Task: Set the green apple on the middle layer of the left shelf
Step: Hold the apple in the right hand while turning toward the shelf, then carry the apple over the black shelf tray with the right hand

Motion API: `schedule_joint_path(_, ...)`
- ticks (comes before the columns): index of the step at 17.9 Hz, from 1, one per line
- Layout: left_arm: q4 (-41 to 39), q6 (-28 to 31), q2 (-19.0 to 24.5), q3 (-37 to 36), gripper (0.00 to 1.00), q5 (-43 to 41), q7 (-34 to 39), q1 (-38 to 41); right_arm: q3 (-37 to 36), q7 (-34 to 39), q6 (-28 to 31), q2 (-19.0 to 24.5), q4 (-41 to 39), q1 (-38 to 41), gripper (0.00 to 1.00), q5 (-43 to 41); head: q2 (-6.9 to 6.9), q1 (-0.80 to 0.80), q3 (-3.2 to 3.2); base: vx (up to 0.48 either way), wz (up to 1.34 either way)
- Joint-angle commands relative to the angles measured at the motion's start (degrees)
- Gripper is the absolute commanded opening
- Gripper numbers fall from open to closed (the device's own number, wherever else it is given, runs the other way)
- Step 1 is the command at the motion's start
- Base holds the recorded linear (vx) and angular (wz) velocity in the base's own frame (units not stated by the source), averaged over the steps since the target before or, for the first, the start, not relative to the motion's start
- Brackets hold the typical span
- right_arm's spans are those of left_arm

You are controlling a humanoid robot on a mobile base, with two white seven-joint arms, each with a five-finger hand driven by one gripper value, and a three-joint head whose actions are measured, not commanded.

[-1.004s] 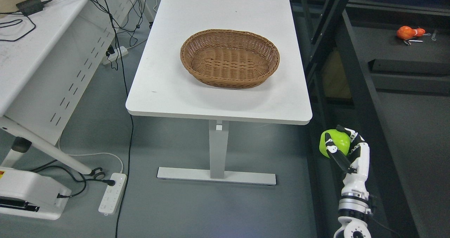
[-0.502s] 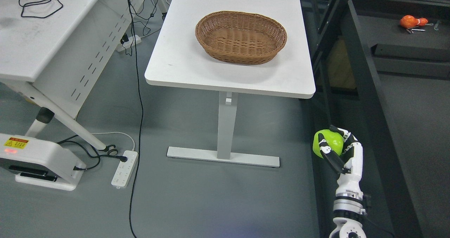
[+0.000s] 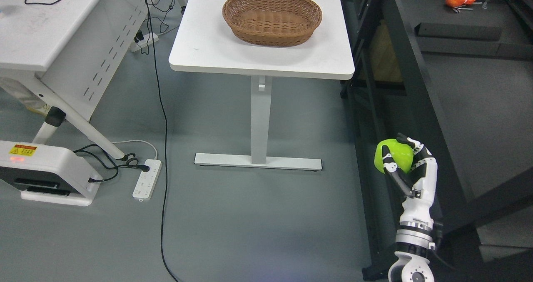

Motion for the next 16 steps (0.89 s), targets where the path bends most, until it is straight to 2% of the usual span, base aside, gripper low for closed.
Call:
schedule_joint_path(1,0.0,-0.05,1.0,0.0,1.0,0.06,-0.04,-1.23,0.25,-0.07,-1.46,-0.92,-0.26,-0.42,0.01,-0.88,0.0,0.0,0.0,-0.257,-0.1)
schedule_joint_path(11,0.0,-0.05,1.0,0.0,1.0,0.06,-0.04,-1.23,0.25,0.02,-0.84,-1.09,-0.26,0.11,0.01,-0.88,0.0,0.0,0.0,-0.237,-0.15)
schedule_joint_path(16,0.0,-0.05,1.0,0.0,1.0,-0.02,-0.04,-1.23,0.16,0.02,-0.75,-1.18,-0.26,0.2,0.01,-0.88,0.0,0.0,0.0,-0.194,-0.54)
